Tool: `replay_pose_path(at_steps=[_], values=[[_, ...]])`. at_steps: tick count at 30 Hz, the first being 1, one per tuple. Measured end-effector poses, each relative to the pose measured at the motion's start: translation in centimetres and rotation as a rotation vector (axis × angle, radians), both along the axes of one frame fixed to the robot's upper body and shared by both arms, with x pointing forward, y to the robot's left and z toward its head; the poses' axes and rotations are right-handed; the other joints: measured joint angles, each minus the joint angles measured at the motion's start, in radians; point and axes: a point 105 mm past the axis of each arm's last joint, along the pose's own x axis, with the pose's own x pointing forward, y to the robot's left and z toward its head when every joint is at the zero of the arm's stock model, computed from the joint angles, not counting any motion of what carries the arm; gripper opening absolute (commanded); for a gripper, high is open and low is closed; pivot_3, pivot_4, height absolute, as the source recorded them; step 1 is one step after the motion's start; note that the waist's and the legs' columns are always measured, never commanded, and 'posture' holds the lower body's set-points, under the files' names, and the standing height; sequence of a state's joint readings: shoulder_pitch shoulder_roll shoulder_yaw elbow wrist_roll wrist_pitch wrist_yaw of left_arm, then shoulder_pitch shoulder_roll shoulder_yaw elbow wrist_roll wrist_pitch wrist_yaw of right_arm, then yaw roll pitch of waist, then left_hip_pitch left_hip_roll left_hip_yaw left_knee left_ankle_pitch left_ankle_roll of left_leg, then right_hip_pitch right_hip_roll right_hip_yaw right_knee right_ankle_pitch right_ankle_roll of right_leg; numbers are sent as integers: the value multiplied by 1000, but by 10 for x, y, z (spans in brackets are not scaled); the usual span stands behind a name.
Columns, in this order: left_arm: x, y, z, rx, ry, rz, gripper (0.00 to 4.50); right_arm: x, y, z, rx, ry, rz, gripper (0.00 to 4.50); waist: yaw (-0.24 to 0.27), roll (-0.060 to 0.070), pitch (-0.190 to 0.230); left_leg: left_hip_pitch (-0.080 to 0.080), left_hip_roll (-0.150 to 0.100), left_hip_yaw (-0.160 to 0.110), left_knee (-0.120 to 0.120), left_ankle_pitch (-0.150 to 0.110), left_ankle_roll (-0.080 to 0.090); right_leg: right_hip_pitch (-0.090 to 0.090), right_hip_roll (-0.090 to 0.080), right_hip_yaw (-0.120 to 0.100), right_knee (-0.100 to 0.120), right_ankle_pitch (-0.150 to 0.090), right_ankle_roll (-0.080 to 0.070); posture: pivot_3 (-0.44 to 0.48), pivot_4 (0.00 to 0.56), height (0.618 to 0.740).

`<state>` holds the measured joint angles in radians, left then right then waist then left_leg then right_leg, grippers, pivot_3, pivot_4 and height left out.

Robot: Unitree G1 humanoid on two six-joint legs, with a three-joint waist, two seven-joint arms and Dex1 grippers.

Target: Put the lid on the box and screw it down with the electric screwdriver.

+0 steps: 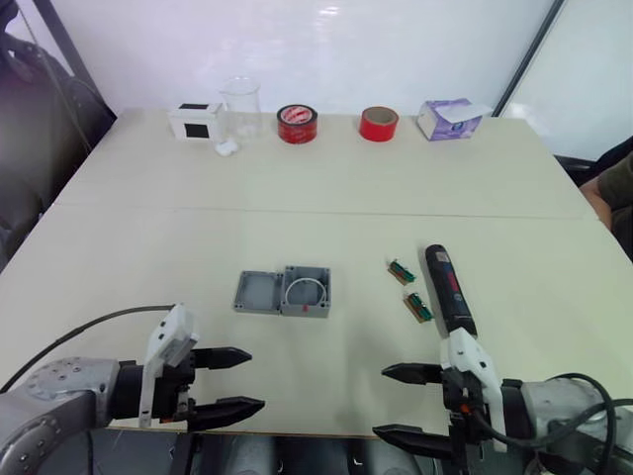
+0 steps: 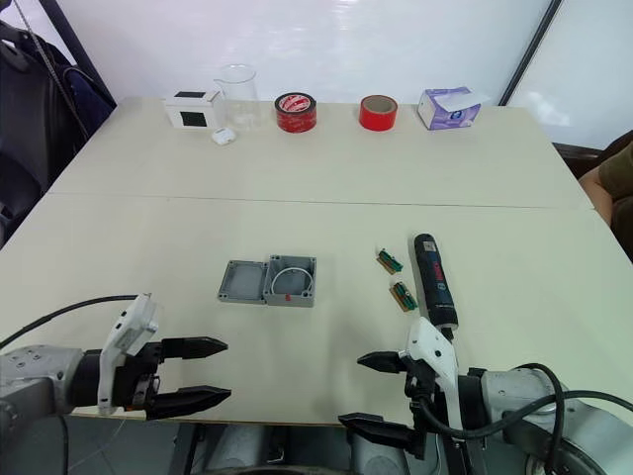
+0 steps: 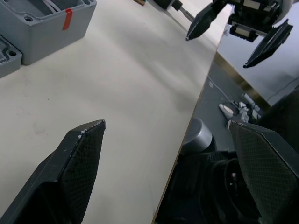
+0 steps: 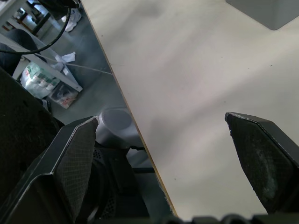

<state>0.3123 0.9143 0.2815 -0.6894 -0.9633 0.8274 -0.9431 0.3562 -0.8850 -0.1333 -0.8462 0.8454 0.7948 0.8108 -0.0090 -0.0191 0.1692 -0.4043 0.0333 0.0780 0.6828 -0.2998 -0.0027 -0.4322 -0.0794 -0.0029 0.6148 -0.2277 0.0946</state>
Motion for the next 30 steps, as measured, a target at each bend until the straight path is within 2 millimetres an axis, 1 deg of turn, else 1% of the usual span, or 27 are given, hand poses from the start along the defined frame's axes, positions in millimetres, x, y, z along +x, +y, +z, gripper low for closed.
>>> replay_pose_path(at_steps=[7, 11, 18, 22, 25, 28, 30], values=[[0, -4, -2, -8, 9, -9, 4336, 4, -1, -4, -36, -31, 1, 4500, 0, -1, 0, 0, 0, 0, 0, 0, 0, 0, 0, 0, 0, 0, 0, 0, 150, 740], [4, -2, -3, 13, -4, 4, 4336, 6, -1, -6, -49, -35, -1, 4500, 1, 0, 0, 0, 0, 0, 0, 0, 0, 1, 0, 0, 0, 0, 0, 0, 150, 740], [8, -2, -2, 23, -10, 20, 4336, 8, -1, -5, -47, -49, -5, 4500, 0, -1, -1, 0, 0, 0, 0, 0, 0, 1, 0, 0, 0, 0, 0, 0, 150, 740], [10, -3, 1, 7, -14, 13, 4336, 12, -1, -1, -43, -67, -15, 4500, 1, -1, -1, 0, 0, 0, 0, 0, 0, 1, 0, 0, 0, 0, 0, 0, 150, 740], [21, 0, 8, 3, -52, 27, 4336, 23, 1, 6, -32, -91, -49, 4500, 0, -1, -1, 1, -1, 0, 1, 0, 0, 2, 0, 0, 1, 0, 0, 0, 150, 740], [45, 7, 29, -55, -81, 84, 4336, 45, 2, 22, 70, -17, -179, 4500, 0, -1, -1, 2, 0, -1, 1, 0, 0, 2, 0, 0, 2, 0, 0, 0, 150, 740], [60, 12, 46, -58, -96, 100, 4336, 58, 7, 39, 145, -40, -229, 4500, 1, -2, 0, 1, -1, -2, 1, 0, 0, 2, 1, -1, 2, 0, 0, 0, 150, 740]])
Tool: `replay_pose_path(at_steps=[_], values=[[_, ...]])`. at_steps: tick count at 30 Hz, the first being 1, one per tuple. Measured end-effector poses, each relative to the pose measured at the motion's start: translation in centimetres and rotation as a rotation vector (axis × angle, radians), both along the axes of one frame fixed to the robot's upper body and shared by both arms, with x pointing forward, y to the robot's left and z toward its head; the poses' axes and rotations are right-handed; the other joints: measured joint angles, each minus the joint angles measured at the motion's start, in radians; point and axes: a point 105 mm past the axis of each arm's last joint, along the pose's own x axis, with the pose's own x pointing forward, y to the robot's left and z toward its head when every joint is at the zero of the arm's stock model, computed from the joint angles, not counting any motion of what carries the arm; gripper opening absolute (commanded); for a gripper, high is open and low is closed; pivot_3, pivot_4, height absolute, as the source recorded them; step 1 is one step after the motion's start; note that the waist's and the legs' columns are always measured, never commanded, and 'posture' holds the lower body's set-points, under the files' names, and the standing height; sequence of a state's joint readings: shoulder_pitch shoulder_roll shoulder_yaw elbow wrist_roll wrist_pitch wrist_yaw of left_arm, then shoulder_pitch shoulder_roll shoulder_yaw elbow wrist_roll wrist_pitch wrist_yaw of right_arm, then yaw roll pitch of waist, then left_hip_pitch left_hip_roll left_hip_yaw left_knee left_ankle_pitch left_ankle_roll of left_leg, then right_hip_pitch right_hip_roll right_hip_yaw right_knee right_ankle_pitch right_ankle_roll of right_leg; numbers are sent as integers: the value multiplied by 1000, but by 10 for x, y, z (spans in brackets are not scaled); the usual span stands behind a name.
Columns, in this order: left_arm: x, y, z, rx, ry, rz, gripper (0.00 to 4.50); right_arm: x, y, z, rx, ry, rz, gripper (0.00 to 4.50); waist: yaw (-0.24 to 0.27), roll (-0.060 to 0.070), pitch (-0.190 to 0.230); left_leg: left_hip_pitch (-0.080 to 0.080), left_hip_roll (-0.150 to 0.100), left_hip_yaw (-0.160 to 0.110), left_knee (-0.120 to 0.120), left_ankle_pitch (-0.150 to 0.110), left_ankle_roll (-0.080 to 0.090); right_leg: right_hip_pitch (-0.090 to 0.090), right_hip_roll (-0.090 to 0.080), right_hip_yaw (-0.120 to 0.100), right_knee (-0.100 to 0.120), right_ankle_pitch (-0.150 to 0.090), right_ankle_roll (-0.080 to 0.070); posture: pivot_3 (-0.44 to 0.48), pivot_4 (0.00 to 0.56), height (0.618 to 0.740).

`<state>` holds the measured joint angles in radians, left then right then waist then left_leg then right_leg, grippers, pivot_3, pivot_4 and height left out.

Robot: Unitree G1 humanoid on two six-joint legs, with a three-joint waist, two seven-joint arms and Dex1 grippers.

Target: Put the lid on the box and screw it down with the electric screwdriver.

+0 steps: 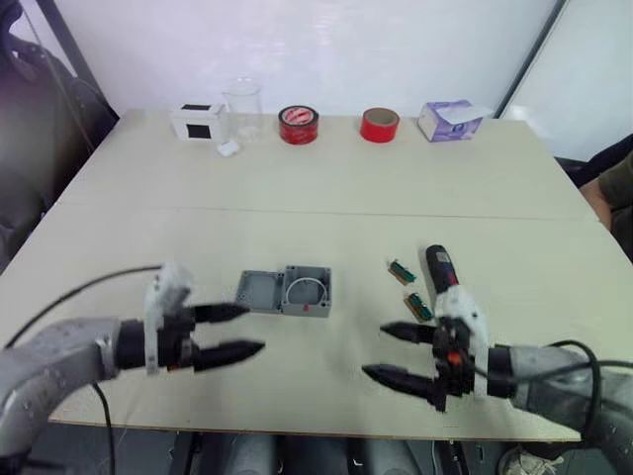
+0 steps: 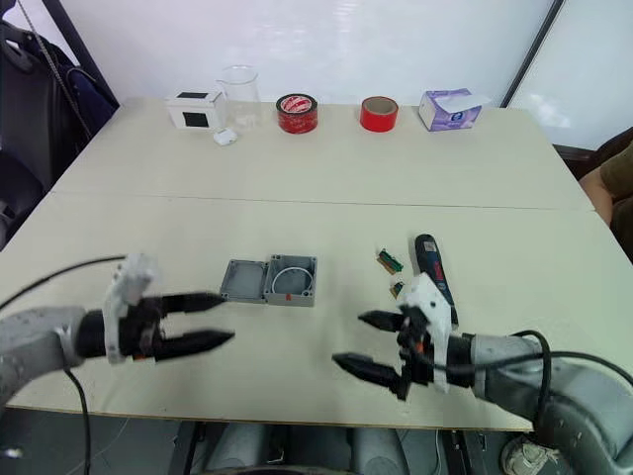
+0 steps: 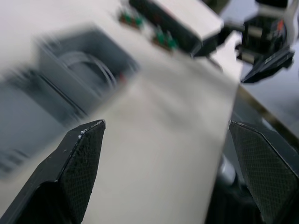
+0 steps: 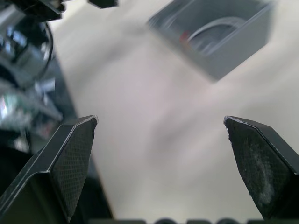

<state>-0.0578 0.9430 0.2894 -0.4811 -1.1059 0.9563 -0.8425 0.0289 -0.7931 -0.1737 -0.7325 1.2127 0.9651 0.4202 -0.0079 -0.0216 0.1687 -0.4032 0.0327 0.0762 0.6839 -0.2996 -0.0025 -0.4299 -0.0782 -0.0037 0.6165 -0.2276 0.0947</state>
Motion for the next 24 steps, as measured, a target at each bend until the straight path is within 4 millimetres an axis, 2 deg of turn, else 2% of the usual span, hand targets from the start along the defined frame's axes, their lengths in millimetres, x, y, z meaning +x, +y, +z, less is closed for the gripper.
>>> replay_pose_path(at_steps=[4, 8, 13, 15, 17, 20, 24], values=[[24, -3, 33, 156, -159, -28, 4336, 16, 8, 33, 53, -160, -44, 4500, 0, 0, 0, -1, -2, 1, 0, 0, 0, 0, 0, 1, -1, 0, 0, 0, 150, 740], [26, -26, 38, 350, -257, -275, 4336, 18, 13, 41, 7, -215, -12, 4500, 5, 0, 0, -2, -3, 4, 0, -1, 2, 0, 0, 0, -2, 0, 1, 0, 150, 740], [46, -47, 39, 580, -338, -513, 4336, 4, 17, 24, -168, -192, 117, 4500, 20, 1, 0, -3, -3, 3, 1, -1, 2, 0, 1, 0, -3, 0, 0, 0, 150, 740], [52, -54, 32, 628, -336, -585, 4336, 1, 17, 17, -200, -170, 131, 4500, 20, 0, 0, -3, -2, 3, 1, -1, 2, 0, 1, 0, -2, 0, 1, 0, 150, 740], [53, -69, 21, 666, -333, -694, 4336, -1, 19, 11, -228, -163, 146, 4500, 21, 0, 0, -4, -2, 3, 2, -1, 2, -1, 1, 0, -2, 0, 1, 0, 150, 740], [59, -80, 8, 699, -305, -744, 4336, -2, 21, 6, -257, -160, 142, 4500, 19, 0, 0, -5, -2, 2, 2, -1, 2, -1, 1, 1, -2, 0, 1, 0, 150, 740], [69, -105, -2, 733, -279, -743, 4336, -4, 23, -4, -288, -169, 117, 4500, 23, 0, 0, -5, -3, 1, 4, -1, 3, -1, 1, 0, -1, 0, 2, 0, 150, 740]])
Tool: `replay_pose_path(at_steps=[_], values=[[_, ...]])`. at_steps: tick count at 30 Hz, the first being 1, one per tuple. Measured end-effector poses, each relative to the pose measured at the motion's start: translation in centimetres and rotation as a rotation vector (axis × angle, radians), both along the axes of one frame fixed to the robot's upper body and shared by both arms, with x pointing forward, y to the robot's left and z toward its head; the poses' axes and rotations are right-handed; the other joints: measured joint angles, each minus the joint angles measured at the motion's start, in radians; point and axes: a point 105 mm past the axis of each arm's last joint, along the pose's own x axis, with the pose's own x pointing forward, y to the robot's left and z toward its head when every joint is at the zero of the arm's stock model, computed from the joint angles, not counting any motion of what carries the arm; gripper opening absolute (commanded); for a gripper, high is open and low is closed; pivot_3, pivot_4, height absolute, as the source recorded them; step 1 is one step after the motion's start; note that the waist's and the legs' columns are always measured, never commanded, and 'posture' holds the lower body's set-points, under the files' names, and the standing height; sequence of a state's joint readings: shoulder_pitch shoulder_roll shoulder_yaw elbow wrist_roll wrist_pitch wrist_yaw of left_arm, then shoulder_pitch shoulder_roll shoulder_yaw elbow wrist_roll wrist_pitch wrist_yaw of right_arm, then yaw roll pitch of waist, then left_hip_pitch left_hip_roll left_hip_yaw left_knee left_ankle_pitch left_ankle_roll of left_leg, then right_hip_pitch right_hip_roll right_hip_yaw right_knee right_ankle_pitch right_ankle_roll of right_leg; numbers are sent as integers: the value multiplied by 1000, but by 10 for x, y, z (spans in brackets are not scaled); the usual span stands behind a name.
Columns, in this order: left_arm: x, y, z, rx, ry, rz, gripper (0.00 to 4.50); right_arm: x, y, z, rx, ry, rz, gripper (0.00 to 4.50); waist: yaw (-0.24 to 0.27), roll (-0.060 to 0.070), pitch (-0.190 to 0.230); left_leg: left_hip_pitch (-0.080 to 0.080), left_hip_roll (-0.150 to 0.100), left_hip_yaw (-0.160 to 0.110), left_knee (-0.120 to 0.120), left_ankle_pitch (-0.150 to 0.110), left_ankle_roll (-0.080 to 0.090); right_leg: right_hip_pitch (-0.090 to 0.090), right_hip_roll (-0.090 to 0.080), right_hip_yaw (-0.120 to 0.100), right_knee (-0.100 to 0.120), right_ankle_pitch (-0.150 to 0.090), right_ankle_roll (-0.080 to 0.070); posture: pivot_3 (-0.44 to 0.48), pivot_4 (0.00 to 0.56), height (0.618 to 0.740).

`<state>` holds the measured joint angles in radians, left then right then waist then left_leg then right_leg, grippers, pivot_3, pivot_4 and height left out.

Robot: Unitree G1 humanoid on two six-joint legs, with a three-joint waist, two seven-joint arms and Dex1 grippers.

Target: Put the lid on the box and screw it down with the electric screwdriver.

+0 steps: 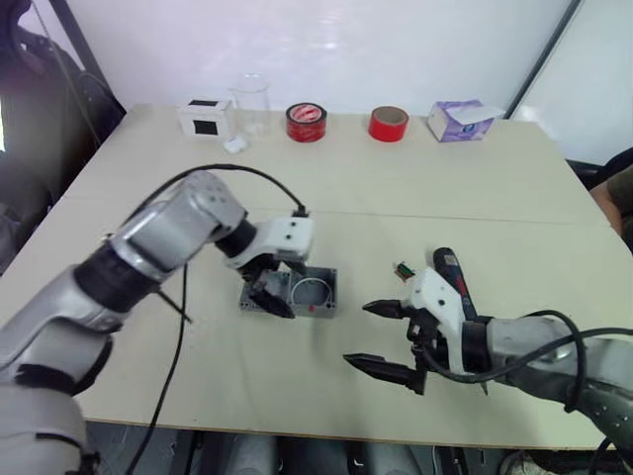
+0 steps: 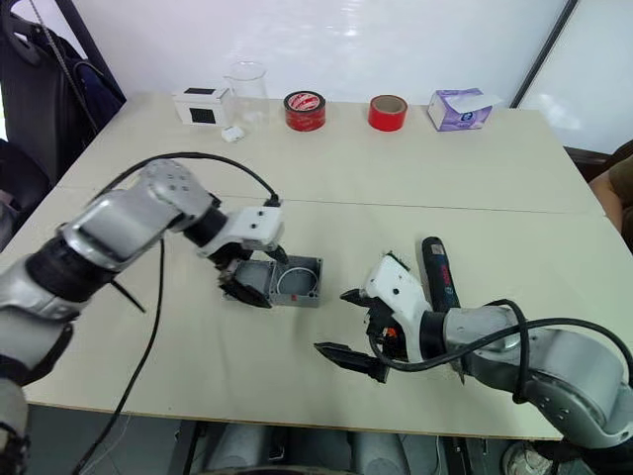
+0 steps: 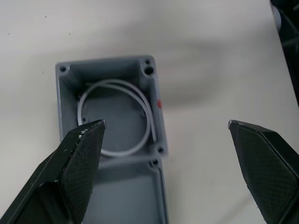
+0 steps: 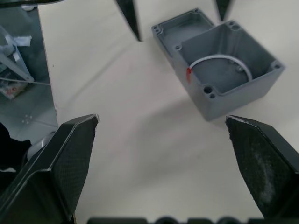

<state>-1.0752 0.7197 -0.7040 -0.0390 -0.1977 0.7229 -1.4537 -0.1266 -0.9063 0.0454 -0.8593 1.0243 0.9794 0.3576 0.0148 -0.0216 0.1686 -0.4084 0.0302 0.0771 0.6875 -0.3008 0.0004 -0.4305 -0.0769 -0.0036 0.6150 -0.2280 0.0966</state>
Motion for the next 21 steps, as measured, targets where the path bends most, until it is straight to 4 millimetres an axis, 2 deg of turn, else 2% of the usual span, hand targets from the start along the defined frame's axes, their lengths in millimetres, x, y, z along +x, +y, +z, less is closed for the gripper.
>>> replay_pose_path(at_steps=[4, 8, 11, 19, 20, 21], values=[[-2, -10, -12, 34, 39, -2, 4336, 1, 0, -4, 12, -13, -35, 4500, -7, 0, 0, 0, 1, 0, 1, -1, 1, -1, 0, 1, 1, 0, 1, 0, 150, 740], [-1, -9, -17, 80, 36, 5, 4336, 2, 1, -4, 29, -26, -52, 4500, -4, 0, 0, 0, 1, -1, 1, -1, 1, -1, 1, 1, 2, 0, 1, 0, 150, 740], [0, -9, -21, 106, 34, 1, 3597, 4, 1, -6, 30, -32, -73, 4500, -2, 0, 0, 0, 1, -1, 1, -1, 1, -1, 1, 1, 2, 0, 0, 0, 150, 740], [-3, -6, -31, 146, 50, -20, 326, 8, 1, -5, 40, -57, -104, 4500, -2, 0, 0, 0, 1, -1, 2, -1, 1, -1, 0, 1, 2, 0, 0, 0, 150, 740], [-3, -6, -32, 149, 48, -18, 49, 9, 1, -5, 39, -62, -107, 4500, -2, 0, 0, 0, 1, -1, 2, -1, 1, -1, 0, 1, 2, 0, 0, 0, 150, 740], [-1, -5, -29, 143, 32, -17, 49, 9, 1, -4, 39, -67, -110, 4500, -2, 0, 0, 0, 1, -1, 2, -1, 2, 0, 0, 1, 2, 0, 0, 0, 150, 740]])
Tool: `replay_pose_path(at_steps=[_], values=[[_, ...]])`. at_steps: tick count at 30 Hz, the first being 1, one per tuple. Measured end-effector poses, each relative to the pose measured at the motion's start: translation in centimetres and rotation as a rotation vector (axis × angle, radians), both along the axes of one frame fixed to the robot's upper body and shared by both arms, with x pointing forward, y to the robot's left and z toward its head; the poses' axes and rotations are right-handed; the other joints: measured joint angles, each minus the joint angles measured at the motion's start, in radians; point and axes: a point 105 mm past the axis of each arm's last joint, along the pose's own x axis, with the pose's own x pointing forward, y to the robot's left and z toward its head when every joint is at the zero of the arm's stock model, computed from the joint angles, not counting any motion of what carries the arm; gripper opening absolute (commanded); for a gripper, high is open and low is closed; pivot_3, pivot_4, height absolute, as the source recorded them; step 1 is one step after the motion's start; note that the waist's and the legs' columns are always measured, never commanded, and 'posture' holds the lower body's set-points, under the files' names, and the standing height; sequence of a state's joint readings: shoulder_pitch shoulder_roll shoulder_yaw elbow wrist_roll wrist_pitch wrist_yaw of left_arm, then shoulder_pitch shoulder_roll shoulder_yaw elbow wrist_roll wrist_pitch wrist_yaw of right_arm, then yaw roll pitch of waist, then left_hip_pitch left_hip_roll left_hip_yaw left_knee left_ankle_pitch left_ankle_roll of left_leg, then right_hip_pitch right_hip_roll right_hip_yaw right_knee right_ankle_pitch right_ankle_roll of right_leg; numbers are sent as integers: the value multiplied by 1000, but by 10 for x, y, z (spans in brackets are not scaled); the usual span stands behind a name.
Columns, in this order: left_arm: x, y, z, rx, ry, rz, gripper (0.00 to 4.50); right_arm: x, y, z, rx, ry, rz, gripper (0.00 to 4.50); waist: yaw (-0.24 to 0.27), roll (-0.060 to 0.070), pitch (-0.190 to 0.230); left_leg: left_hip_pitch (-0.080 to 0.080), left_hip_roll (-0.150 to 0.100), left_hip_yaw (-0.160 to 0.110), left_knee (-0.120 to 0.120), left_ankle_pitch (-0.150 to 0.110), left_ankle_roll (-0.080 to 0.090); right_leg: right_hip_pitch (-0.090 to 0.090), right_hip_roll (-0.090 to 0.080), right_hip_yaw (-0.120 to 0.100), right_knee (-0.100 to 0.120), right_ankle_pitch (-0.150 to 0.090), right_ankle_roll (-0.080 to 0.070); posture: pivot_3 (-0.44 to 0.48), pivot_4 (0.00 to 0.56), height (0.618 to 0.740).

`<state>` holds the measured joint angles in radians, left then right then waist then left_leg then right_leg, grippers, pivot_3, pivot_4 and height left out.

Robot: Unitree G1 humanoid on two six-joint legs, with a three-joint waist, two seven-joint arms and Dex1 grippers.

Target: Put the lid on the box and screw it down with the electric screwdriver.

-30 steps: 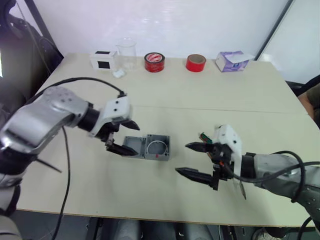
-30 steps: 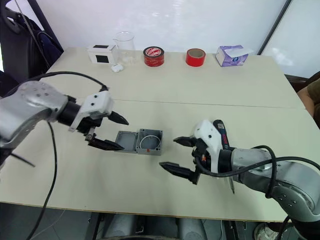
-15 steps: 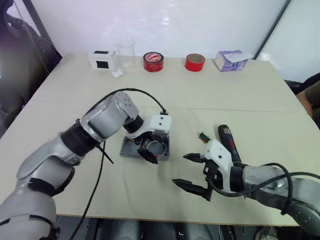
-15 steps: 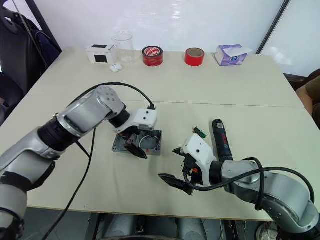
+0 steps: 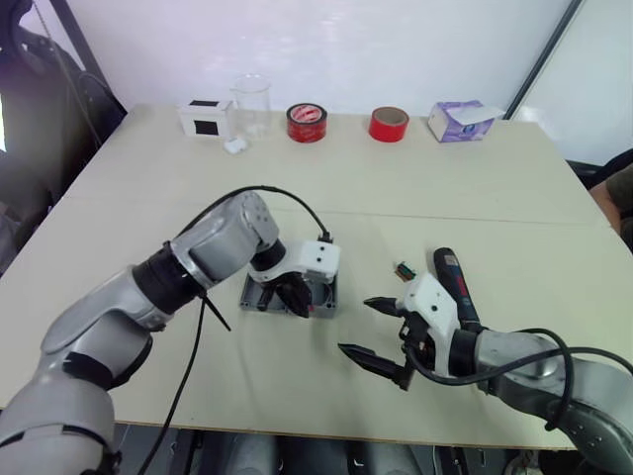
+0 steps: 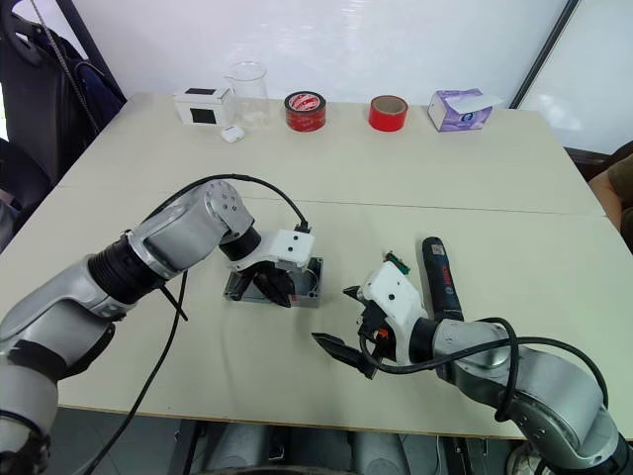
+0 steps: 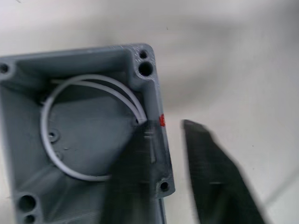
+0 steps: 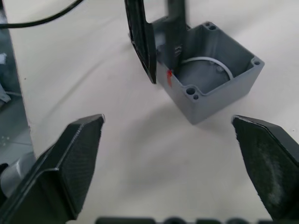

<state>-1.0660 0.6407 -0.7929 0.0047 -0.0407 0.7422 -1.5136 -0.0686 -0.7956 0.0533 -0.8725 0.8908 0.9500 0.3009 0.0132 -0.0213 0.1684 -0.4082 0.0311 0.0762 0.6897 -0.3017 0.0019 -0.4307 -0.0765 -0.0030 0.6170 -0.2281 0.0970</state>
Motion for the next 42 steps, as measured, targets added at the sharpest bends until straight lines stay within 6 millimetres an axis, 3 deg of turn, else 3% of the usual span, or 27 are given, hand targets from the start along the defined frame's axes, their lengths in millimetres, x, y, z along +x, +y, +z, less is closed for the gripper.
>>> replay_pose_path(at_steps=[7, 13, 19, 25, 29, 33, 34, 38, 42], values=[[2, -5, 0, -13, -27, -25, 49, 1, 1, 2, 4, -10, -1, 4500, 3, 1, -1, 0, 0, 0, 6, -3, 4, 3, -1, 0, 1, 0, 0, 0, 150, 740], [11, -22, 3, -124, -88, -93, 49, 0, -1, 0, 3, 2, -6, 4500, 2, 1, -1, -1, -1, -1, 9, -4, 7, 4, -3, 0, 1, 0, 0, 0, 150, 740], [20, -25, 11, -174, -187, -301, 49, 3, -6, 1, -7, -8, -29, 4500, -1, 1, -1, -1, -1, 0, 9, -4, 7, 3, -2, 0, 1, 0, 0, 0, 150, 740], [25, -13, -2, -143, -202, -489, 49, 7, -14, 5, -25, -25, -68, 4500, 1, 1, -1, -1, -1, 1, 9, -4, 7, 3, -2, 0, 1, 0, 0, 0, 150, 740], [31, -15, 2, -114, -234, -557, 49, 8, -18, 7, -23, -26, -90, 4500, 2, 1, -1, -2, -1, 0, 9, -5, 8, 3, -3, 0, 1, 0, 0, 0, 150, 740], [33, -24, 1, -128, -226, -572, 1081, 5, -18, 6, -19, -21, -93, 4500, 0, 1, -1, -2, -1, 0, 9, -5, 9, 3, -3, 0, 0, 0, 0, 0, 150, 740], [33, -25, 0, -130, -221, -570, 1586, 4, -17, 6, -19, -21, -90, 4500, 0, 1, -1, -2, -1, 0, 9, -5, 9, 3, -3, 0, 0, 0, 0, 0, 150, 740], [39, -16, 6, -121, -198, -473, 2926, 1, -16, 5, -14, -7, -85, 4500, -6, 1, -1, -2, 0, 0, 9, -6, 9, 3, -2, 0, 1, 0, 0, 0, 150, 740], [50, -13, 46, -279, -275, -310, 2926, 1, -14, 8, -8, -16, -63, 4500, -3, 1, -1, -2, 1, -1, 9, -6, 10, 2, -2, 0, 2, 1, 1, 0, 150, 740]])
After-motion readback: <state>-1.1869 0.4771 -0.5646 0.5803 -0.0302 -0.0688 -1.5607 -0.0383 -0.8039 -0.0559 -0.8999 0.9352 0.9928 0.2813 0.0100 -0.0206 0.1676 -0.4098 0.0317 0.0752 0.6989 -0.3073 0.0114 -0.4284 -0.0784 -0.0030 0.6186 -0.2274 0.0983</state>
